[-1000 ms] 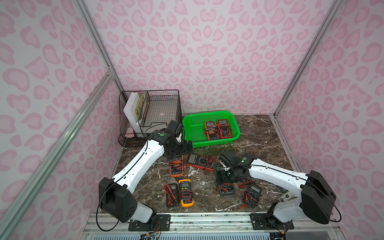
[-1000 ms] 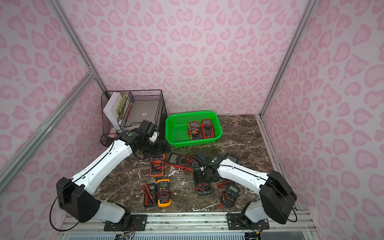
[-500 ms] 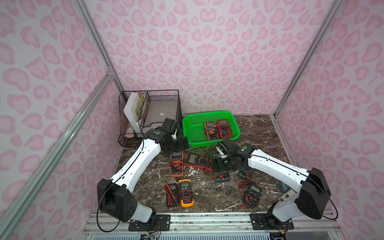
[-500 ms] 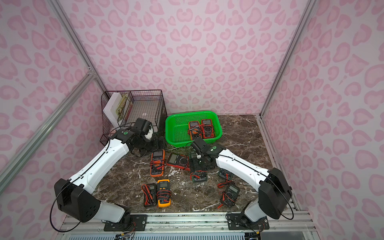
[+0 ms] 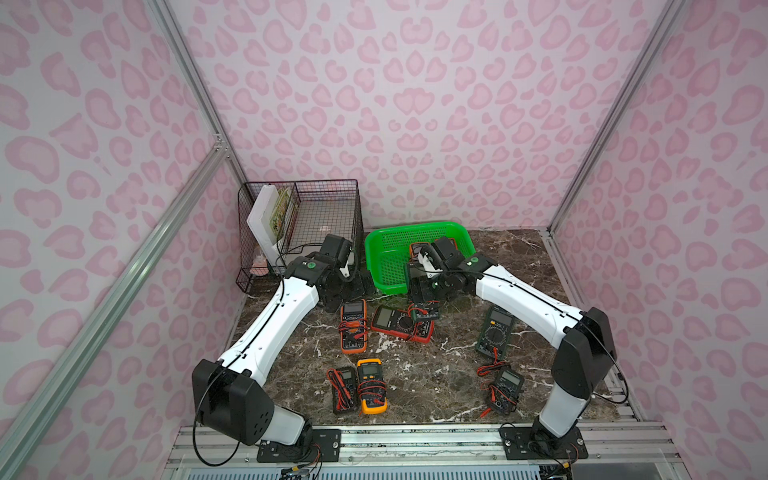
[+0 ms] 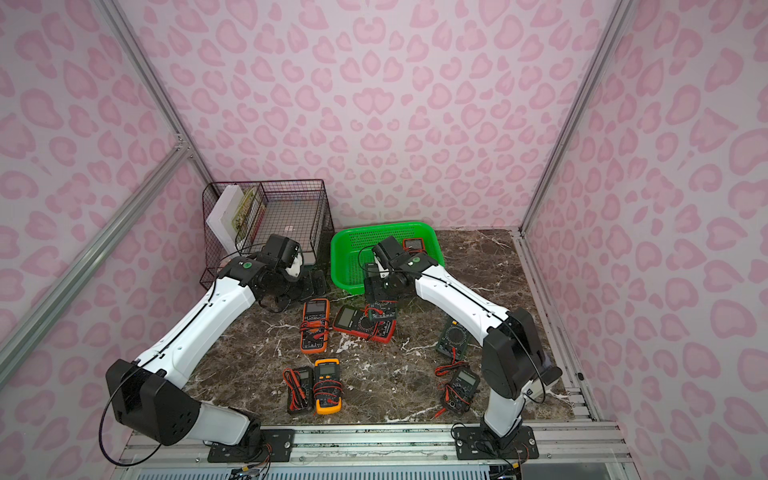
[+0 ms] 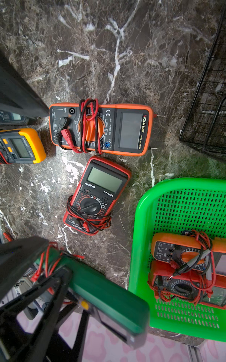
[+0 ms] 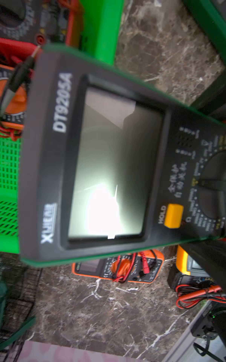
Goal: Put the multimeter into the basket
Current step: Place the multimeter in the basket.
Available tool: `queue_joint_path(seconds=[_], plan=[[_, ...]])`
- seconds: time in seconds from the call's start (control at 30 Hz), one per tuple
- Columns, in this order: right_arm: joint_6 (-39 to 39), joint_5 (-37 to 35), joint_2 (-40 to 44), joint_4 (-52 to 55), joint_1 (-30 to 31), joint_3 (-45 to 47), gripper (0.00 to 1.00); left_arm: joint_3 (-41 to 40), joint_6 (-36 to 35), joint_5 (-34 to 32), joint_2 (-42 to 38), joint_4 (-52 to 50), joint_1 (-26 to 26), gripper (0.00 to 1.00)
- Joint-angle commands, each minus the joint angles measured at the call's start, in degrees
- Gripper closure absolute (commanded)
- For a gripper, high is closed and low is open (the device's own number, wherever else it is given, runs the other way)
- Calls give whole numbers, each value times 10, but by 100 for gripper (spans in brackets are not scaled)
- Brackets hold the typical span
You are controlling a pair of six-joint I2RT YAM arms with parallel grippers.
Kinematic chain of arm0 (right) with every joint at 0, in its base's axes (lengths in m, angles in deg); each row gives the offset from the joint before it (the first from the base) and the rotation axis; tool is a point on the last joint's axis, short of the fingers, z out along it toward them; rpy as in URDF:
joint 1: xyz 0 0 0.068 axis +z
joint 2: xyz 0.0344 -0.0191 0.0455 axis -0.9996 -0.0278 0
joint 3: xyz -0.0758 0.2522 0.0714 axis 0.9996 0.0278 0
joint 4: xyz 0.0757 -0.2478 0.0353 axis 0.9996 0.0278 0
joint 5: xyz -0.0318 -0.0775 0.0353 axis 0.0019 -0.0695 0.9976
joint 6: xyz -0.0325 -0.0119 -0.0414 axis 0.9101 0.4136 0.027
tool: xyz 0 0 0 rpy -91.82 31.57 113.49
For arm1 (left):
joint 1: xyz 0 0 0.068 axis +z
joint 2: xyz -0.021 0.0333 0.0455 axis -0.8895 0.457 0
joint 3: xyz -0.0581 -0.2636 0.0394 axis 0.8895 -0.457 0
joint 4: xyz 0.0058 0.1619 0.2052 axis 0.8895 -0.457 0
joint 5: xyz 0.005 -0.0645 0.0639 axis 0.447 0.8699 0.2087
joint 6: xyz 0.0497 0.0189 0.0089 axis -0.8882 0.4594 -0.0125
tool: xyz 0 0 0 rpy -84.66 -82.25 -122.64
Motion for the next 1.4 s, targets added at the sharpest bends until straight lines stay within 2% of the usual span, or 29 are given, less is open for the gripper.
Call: queue_joint_path(seconds=[0.0, 0.67, 0.97, 1.13, 1.37], plan=[[13, 4, -31, -28, -7, -49, 44, 2, 0, -4, -5, 1, 1, 1], [10, -11, -246, -17, -43, -365, 43, 6, -6, -7, 7, -10, 1, 2], [21, -33, -294, -91, -45, -384, 43, 29, -22, -11, 23, -34, 1, 2], [23, -28, -340, -77, -41, -424, 42, 29, -28, -9, 26, -40, 1, 2], [42, -36, -374, -64, -32, -426, 41, 25, -25, -2, 26, -38, 1, 2]])
